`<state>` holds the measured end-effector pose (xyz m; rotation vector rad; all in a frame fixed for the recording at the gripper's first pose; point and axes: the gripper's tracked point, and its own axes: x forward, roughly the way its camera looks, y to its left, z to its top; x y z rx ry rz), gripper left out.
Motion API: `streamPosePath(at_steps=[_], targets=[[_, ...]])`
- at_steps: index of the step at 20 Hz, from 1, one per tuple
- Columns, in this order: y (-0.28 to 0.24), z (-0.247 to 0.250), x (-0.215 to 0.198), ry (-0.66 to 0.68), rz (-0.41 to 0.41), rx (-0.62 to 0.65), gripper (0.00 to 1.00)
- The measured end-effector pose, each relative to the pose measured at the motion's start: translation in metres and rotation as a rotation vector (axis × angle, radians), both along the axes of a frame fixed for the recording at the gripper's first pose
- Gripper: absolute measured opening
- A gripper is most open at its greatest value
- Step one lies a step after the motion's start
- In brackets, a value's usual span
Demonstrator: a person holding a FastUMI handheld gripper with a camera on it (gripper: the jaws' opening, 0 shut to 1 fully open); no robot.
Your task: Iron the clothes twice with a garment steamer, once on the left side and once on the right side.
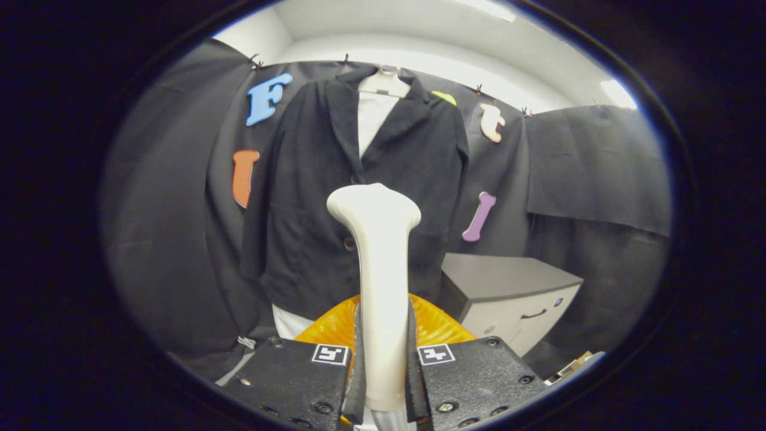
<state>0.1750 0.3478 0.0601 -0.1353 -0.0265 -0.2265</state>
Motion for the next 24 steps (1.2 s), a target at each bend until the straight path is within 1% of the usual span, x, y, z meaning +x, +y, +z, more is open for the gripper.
streamPosePath(at_steps=[5, 7, 10, 13, 18, 22, 24], targets=[[0.040, 0.096, 0.001, -0.160, 0.047, -0.007, 0.29], [0.051, 0.132, 0.007, -0.225, 0.050, -0.032, 0.29], [0.073, 0.179, 0.023, -0.279, 0.053, -0.053, 0.29], [0.083, 0.221, 0.041, -0.321, 0.036, -0.091, 0.29], [0.090, 0.262, 0.082, -0.320, 0.027, -0.147, 0.29], [0.090, 0.276, 0.116, -0.294, 0.008, -0.182, 0.29], [0.089, 0.268, 0.133, -0.265, 0.006, -0.195, 0.29]])
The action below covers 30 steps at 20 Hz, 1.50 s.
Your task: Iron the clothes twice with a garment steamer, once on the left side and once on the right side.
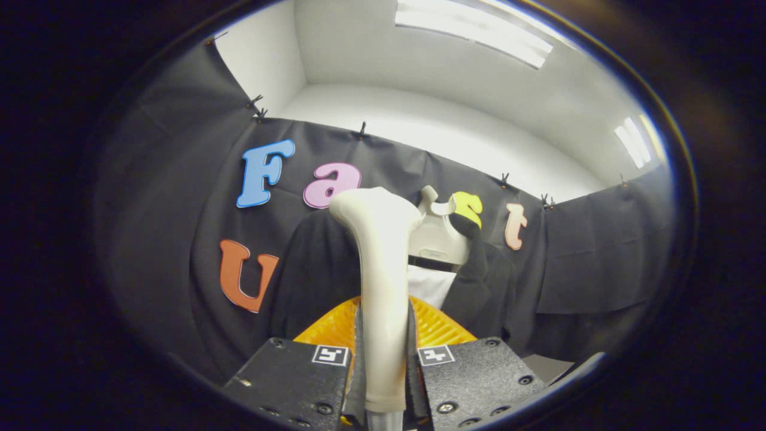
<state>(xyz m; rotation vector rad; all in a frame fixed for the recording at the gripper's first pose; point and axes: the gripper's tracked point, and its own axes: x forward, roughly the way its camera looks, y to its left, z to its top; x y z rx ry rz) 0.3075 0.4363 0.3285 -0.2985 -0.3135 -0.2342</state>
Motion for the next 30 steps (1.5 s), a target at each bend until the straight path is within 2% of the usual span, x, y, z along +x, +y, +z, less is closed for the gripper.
streamPosePath(at_steps=[5, 11, 22, 30], targets=[[-0.005, -0.041, 0.014, 0.055, -0.017, -0.008, 0.29], [-0.003, -0.093, 0.005, 0.095, -0.013, -0.019, 0.29], [-0.025, -0.194, -0.009, 0.227, -0.060, 0.024, 0.29], [-0.024, -0.256, -0.018, 0.307, -0.053, 0.038, 0.29]])
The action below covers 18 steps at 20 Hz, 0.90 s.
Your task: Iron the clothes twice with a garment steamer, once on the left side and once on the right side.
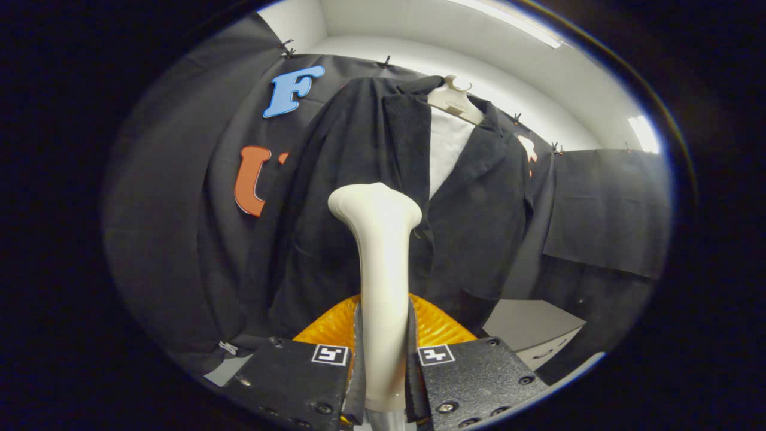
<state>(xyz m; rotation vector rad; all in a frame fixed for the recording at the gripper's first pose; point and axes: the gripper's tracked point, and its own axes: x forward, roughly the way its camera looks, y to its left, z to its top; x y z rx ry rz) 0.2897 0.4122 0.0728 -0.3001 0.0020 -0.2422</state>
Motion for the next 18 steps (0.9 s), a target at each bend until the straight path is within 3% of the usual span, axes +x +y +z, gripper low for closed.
streamPosePath(at_steps=[10, 18], targets=[[-0.005, -0.099, -0.013, 0.154, 0.015, 0.071, 0.29], [-0.010, -0.148, -0.020, 0.234, 0.024, 0.072, 0.29]])
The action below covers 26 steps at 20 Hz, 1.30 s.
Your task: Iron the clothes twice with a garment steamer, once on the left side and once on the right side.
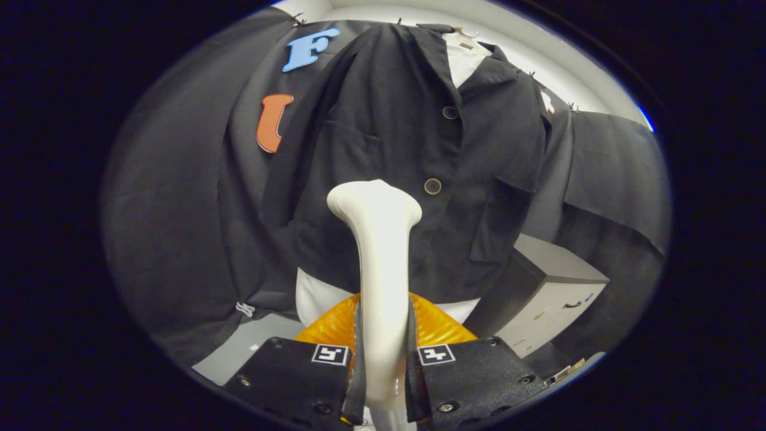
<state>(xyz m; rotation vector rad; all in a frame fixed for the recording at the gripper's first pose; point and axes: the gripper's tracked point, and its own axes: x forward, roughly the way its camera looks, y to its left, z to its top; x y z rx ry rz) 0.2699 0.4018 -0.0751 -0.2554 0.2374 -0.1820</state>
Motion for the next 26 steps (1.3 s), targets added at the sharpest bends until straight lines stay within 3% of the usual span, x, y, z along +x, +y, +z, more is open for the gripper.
streamPosePath(at_steps=[12, 17, 26], targets=[[-0.013, -0.050, -0.020, 0.134, 0.017, 0.015, 0.29], [-0.034, -0.044, -0.055, 0.128, 0.008, 0.057, 0.29], [-0.124, -0.006, -0.130, 0.080, -0.066, 0.043, 0.29]])
